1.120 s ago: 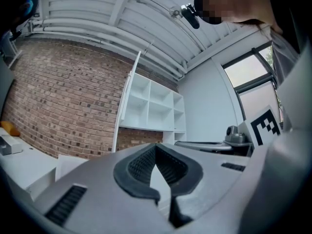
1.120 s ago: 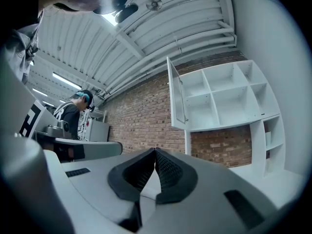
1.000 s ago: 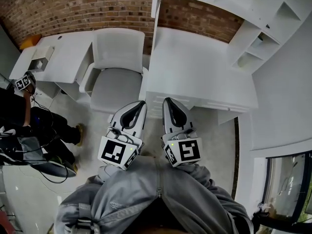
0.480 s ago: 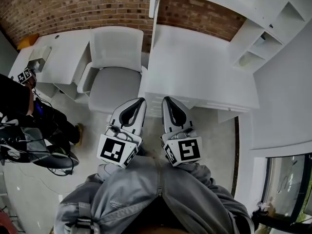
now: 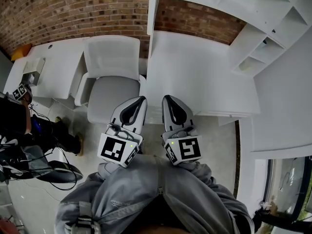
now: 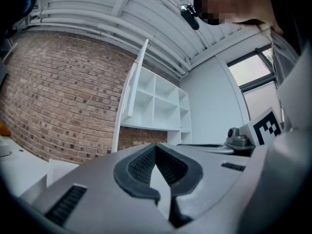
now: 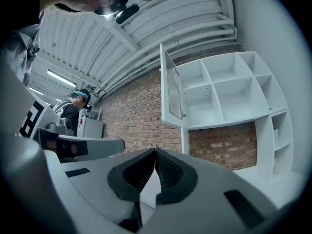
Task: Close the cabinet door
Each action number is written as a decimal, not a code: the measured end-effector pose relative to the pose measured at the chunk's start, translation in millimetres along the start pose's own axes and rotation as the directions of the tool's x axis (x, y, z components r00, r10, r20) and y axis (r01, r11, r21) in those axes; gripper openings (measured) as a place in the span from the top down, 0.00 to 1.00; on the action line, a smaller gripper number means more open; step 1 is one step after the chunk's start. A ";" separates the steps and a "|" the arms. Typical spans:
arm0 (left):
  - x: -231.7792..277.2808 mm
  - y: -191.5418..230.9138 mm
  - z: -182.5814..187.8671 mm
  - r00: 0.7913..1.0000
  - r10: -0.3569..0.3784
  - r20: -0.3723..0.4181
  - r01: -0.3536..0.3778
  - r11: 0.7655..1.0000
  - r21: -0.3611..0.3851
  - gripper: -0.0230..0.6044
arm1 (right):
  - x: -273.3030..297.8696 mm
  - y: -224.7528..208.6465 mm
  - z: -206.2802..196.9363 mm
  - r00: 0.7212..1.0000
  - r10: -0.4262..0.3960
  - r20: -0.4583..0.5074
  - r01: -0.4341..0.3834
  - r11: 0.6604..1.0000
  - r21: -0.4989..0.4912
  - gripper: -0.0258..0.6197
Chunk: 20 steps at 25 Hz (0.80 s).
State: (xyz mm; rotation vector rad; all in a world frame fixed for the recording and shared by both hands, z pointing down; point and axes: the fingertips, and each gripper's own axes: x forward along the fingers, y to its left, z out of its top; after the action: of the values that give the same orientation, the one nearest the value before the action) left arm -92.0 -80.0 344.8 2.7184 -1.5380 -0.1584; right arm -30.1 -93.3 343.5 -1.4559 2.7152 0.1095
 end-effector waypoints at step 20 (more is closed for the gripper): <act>79.9 76.1 7.0 0.988 -0.151 0.025 0.151 0.988 0.003 0.96 | 96.2 -27.7 -5.1 0.991 -0.135 0.014 0.135 0.991 -0.013 0.92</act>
State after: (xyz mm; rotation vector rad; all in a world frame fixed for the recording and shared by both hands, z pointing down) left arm -116.7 -187.4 336.1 2.8437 -1.3360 -0.1945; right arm -60.2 -188.8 339.4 -1.6317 2.6014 0.1313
